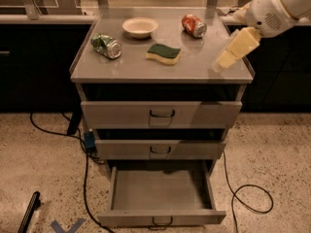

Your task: Place sponge into bottom drawer

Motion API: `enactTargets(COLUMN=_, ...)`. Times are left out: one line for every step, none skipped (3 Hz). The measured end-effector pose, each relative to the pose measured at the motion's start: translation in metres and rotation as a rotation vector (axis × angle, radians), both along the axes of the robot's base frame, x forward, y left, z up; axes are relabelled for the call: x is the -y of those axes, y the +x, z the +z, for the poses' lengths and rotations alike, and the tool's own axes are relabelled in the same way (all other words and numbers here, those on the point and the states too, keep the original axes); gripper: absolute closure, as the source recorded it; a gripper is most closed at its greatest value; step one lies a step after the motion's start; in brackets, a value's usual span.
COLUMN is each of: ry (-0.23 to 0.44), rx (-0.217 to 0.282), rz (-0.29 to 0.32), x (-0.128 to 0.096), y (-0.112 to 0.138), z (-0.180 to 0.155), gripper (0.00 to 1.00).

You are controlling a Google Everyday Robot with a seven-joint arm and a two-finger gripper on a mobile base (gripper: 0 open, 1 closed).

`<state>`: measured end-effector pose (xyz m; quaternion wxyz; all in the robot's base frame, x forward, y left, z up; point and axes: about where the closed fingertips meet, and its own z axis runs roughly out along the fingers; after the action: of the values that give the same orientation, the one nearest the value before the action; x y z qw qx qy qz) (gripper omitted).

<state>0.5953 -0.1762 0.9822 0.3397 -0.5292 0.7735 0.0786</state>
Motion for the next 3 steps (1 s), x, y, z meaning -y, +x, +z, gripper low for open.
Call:
enactTargets(ry=0.057, rx=0.010, rz=0.023, x=-0.030, y=0.049, z=-0.011, gripper=0.00)
enactTargets(ry=0.097, rx=0.012, rz=0.049, x=-0.060, y=0.088, z=-0.028, gripper=0.00)
enactTargets(ry=0.098, rx=0.012, rz=0.049, x=-0.060, y=0.088, z=-0.028, gripper=0.00)
